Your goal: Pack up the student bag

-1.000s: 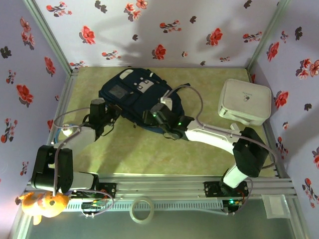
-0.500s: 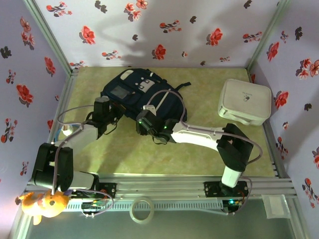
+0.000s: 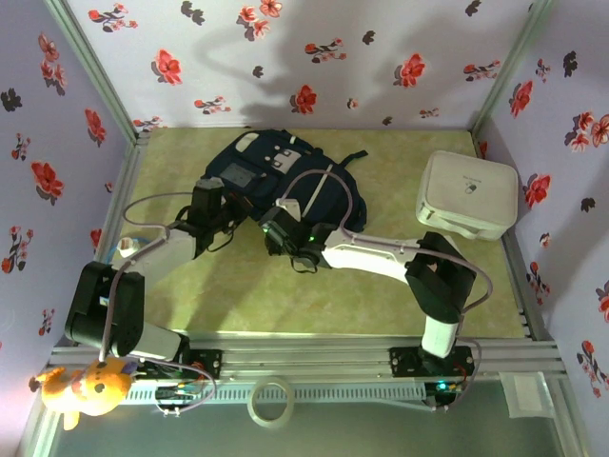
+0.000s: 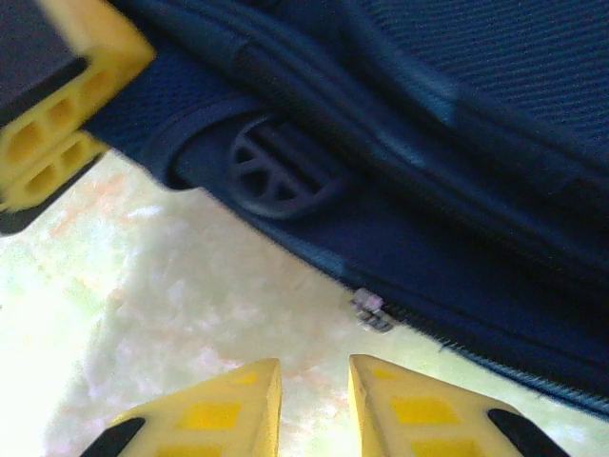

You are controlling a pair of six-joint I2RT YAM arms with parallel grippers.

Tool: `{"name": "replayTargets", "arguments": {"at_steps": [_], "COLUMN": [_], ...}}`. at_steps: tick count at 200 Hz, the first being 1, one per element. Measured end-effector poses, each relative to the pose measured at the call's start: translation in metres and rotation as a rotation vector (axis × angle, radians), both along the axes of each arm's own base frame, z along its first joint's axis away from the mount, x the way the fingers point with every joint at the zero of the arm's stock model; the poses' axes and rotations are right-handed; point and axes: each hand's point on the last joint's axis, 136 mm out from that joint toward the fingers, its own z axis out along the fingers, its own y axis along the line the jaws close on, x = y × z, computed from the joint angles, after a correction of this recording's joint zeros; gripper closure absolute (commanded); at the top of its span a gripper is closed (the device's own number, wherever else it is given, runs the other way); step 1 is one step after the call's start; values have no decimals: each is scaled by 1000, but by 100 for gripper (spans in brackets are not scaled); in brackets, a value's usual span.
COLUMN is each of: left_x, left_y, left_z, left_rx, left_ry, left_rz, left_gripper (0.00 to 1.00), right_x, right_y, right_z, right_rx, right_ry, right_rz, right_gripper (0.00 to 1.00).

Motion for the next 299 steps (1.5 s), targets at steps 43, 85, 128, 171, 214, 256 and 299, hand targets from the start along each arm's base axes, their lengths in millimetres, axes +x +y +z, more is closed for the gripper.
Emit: {"name": "replayTargets", "arguments": {"at_steps": [43, 85, 128, 171, 214, 256, 299], "left_x": [-1, -2, -4, -3, -4, -4, -5], "left_y": [-11, -14, -15, -16, -17, -18, -19], "left_z": [4, 4, 2, 4, 4, 2, 0], "left_rx": [14, 27, 34, 33, 33, 35, 32], "left_ry": [-3, -1, 3, 0, 0, 5, 10], "left_rz": [-48, -66, -74, -77, -78, -81, -88], "left_gripper": [100, 100, 100, 100, 100, 100, 100], "right_x": [14, 17, 20, 25, 32, 33, 34], "right_y": [-18, -23, -28, -29, -28, -35, -41], "right_z": [-2, -10, -16, -14, -17, -18, -18], "right_rx": [-36, -67, -120, -158, -205, -243, -270], "right_ry": [-15, -14, -19, -33, -43, -54, -63], "right_rz": [-67, -83, -105, -111, -116, -131, -145], "right_gripper": [71, 70, 68, 64, 65, 76, 85]}}
